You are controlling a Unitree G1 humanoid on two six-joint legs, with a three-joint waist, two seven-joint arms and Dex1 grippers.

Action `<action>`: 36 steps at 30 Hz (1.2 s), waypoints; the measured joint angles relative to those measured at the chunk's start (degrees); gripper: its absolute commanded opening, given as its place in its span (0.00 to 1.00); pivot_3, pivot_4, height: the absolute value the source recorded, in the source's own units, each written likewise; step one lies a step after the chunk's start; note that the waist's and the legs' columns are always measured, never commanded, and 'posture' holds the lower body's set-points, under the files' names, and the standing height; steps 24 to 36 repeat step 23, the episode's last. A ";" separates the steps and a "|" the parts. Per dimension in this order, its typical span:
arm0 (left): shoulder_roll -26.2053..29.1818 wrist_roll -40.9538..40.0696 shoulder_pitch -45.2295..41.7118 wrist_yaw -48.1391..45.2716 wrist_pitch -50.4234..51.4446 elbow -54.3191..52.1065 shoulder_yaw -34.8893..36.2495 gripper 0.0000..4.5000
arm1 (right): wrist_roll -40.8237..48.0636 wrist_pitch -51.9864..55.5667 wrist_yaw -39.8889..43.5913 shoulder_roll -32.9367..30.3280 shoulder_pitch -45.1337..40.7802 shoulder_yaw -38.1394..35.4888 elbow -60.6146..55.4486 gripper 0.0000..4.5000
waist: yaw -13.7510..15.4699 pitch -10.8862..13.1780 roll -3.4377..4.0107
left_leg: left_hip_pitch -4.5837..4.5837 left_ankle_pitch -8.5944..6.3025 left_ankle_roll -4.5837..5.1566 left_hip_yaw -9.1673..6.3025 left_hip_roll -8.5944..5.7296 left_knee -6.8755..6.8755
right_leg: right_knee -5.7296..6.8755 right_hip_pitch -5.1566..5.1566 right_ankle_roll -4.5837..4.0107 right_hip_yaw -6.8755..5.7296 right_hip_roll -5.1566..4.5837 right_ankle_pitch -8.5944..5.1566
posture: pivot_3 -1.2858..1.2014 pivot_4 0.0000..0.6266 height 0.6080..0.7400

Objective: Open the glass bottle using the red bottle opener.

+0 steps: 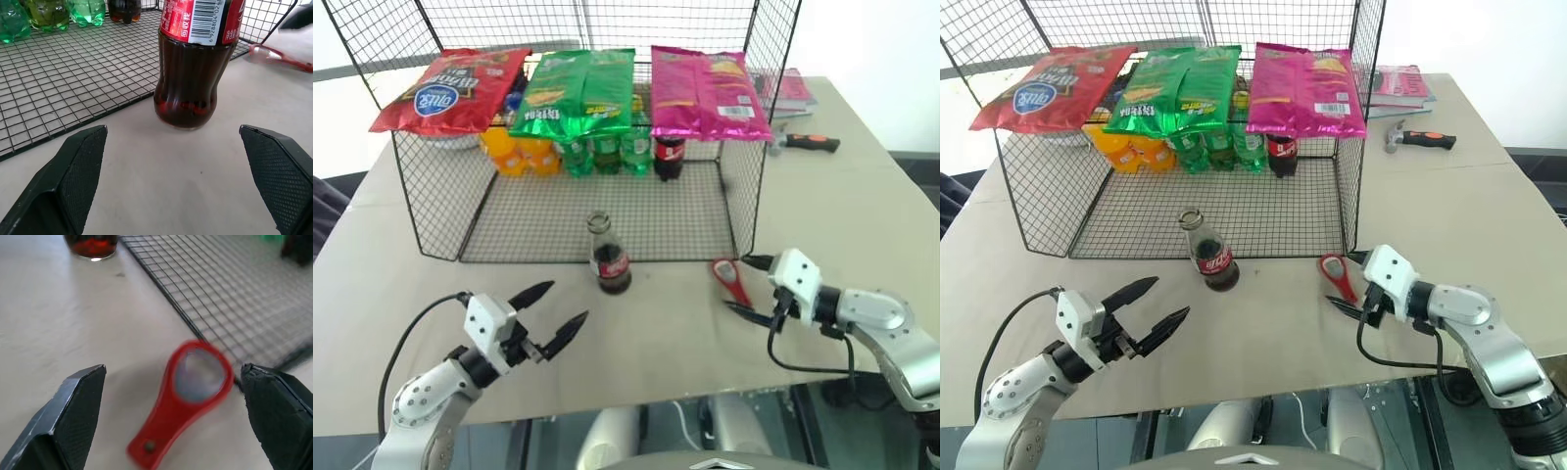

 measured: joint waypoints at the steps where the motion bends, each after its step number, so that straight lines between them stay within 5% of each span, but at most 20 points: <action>1: 0.00 0.01 0.00 0.06 0.00 -0.10 0.00 1.00 | 0.43 -0.05 -0.62 2.01 -0.09 0.05 -0.20 0.99 | -0.05 0.00 0.00 | 0.00 0.00 0.00 0.00 0.01 0.00 | 0.01 0.00 -0.07 0.01 -0.01 0.04 | 0.52 0.24 1.00; 9: 1.09 1.89 5.33 0.76 0.18 -1.21 2.41 1.00 | 7.42 -0.77 3.64 -1.47 9.18 -9.88 0.28 0.99 | 1.09 0.02 0.00 | -0.09 -0.06 0.10 0.02 -0.06 0.07 | -0.14 0.03 -0.18 0.01 -0.09 0.11 | 0.52 0.24 1.00; 18: 2.05 3.91 7.37 0.65 -0.24 -1.04 4.92 1.00 | 12.84 -5.27 13.51 -4.51 12.64 -20.45 13.31 0.99 | 1.07 0.03 0.00 | 0.02 -0.06 0.11 0.14 -0.01 0.09 | -0.06 0.08 -0.25 0.09 -0.06 -0.09 | 0.52 0.24 1.00; 36: 2.06 5.36 7.62 1.26 -0.22 -1.00 5.35 1.00 | 13.90 -7.79 17.18 -4.56 12.00 -22.03 16.80 0.99 | 1.15 0.03 0.00 | 0.03 -0.06 0.10 0.15 -0.01 0.09 | -0.04 0.08 -0.35 0.09 -0.06 0.00 | 0.52 0.24 1.00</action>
